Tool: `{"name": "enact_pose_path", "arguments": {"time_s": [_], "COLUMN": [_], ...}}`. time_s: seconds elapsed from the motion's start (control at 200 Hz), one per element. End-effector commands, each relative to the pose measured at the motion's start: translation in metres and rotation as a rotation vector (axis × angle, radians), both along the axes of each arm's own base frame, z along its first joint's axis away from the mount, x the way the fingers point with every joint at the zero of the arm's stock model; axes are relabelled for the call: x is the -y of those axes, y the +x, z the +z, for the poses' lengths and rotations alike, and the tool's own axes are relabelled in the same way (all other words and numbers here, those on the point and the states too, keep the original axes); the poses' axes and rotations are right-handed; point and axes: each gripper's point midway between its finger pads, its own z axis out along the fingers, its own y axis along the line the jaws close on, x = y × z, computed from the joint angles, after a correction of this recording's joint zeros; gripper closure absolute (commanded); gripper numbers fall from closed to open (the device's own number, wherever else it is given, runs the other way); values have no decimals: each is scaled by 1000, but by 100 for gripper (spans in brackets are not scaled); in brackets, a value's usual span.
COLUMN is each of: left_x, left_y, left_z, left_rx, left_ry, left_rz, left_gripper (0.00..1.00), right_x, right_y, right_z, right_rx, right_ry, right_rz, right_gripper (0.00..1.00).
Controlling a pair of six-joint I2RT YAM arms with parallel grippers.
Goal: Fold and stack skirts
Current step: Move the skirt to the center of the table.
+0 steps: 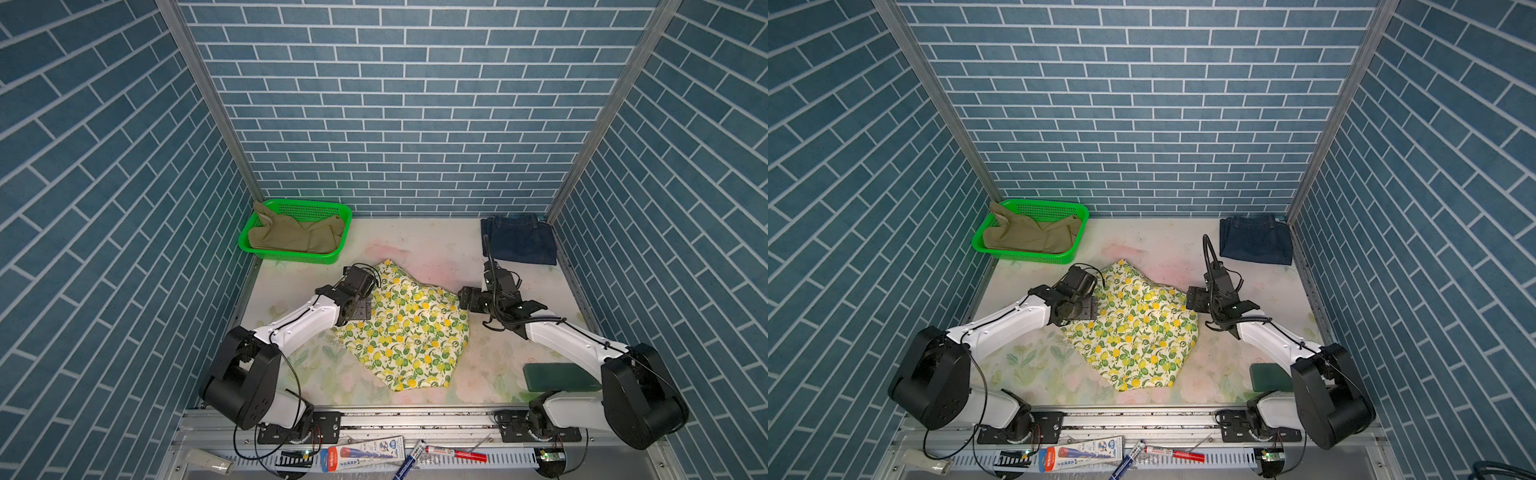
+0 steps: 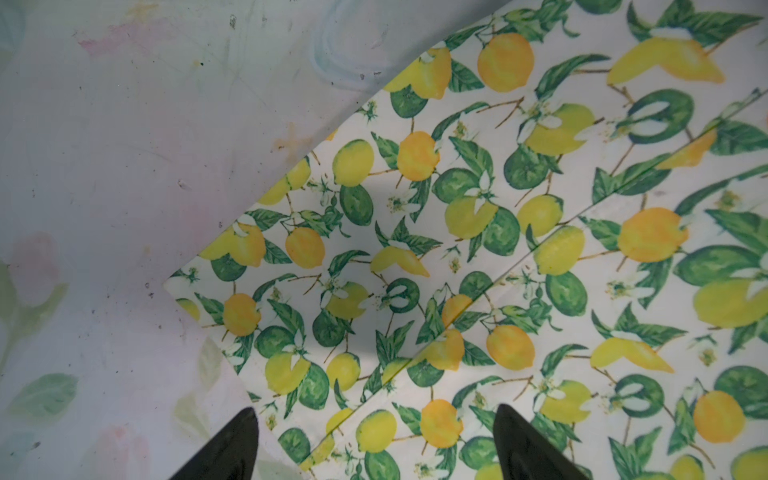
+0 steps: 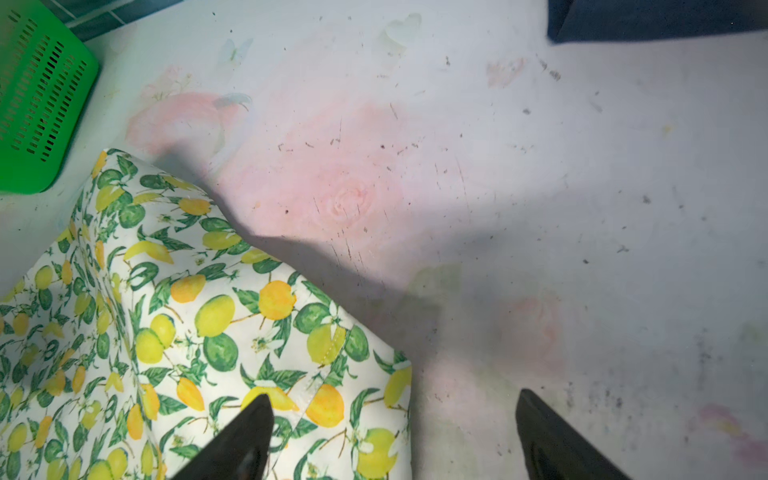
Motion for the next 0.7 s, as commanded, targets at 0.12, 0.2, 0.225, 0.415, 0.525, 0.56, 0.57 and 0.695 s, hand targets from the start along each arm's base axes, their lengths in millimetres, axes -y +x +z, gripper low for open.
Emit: {"name": "enact_pose_path", "arguments": {"time_s": [0.12, 0.2, 0.225, 0.415, 0.525, 0.56, 0.57, 0.695], "left_x": [1, 4, 4, 19, 26, 27, 27, 26], "left_y": [-1, 0, 1, 10, 17, 18, 19, 23], "left_z": [-11, -9, -7, 12, 23, 25, 26, 23], "left_rx": [-6, 2, 8, 56, 81, 84, 85, 86], "left_ry": [9, -7, -14, -102, -137, -136, -135, -115], "left_rz": [-7, -9, -8, -20, -27, -29, -29, -26], "left_gripper": [11, 11, 11, 11, 11, 11, 11, 11], "right_x": [-25, -33, -35, -53, -41, -35, -33, -13], "right_y": [-3, 0, 2, 21, 28, 30, 30, 41], "right_z": [-35, -43, -44, -21, -10, -6, -6, 10], "right_rx": [-148, -167, -167, -92, -56, -47, -44, 11], "right_ry": [135, 165, 172, 216, 118, 86, 76, -30], "right_rz": [26, 39, 43, 104, 92, 80, 75, 30], "right_gripper": [9, 10, 11, 68, 96, 100, 100, 100]}}
